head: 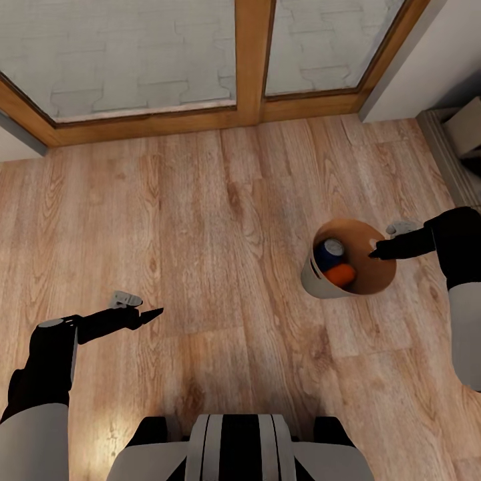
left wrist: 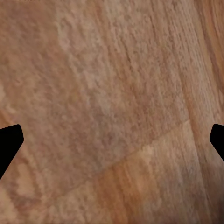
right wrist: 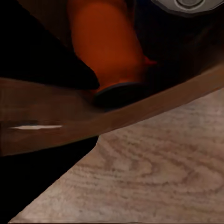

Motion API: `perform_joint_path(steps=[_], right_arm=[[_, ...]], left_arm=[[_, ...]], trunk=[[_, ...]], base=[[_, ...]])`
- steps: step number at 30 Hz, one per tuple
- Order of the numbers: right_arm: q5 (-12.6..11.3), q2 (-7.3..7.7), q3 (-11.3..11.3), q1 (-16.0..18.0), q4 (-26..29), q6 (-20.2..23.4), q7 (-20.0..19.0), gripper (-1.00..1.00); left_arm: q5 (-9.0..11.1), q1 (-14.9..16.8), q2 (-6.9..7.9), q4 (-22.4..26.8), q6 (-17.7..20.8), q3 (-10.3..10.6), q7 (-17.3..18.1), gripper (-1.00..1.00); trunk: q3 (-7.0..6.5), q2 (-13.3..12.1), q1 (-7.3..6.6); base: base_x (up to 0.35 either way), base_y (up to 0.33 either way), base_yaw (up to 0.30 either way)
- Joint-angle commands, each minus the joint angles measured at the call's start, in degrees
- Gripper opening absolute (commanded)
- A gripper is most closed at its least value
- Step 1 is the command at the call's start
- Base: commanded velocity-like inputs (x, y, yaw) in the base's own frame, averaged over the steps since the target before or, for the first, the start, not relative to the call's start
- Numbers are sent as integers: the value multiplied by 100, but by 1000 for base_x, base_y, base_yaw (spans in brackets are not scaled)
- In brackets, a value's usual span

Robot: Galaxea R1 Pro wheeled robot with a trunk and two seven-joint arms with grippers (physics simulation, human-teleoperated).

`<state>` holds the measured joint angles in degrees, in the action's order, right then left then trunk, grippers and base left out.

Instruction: Put the three can of soda from the living room inside the tash can in the kitchen.

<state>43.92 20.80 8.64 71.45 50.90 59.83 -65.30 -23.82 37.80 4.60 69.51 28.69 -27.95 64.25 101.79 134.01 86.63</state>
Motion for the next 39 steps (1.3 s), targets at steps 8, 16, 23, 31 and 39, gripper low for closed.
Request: perform_joint_path(steps=[8, 16, 23, 31, 39], right_arm=[[-15, 74, 6, 1, 2, 17, 15, 100], [-15, 82, 1, 1, -1, 17, 17, 100], [-16, 82, -2, 1, -1, 17, 17, 100], [-15, 82, -2, 1, -1, 17, 15, 100], [-15, 82, -4, -83, -1, 17, 24, 100]], left_arm=[[2, 0, -1, 1, 4, 0, 0, 100], [9, 0, -3, 3, 5, 0, 0, 100], [9, 0, -3, 2, 5, 0, 0, 100], [9, 0, -3, 1, 5, 0, 0, 100], [7, 0, -3, -7, 22, 0, -9, 100]], trunk=[[0, 0, 0], [0, 0, 0], [0, 0, 0], [0, 0, 0], [-18, -40, -22]], base=[[0, 0, 0], [0, 0, 0], [0, 0, 0], [0, 0, 0], [0, 0, 0]])
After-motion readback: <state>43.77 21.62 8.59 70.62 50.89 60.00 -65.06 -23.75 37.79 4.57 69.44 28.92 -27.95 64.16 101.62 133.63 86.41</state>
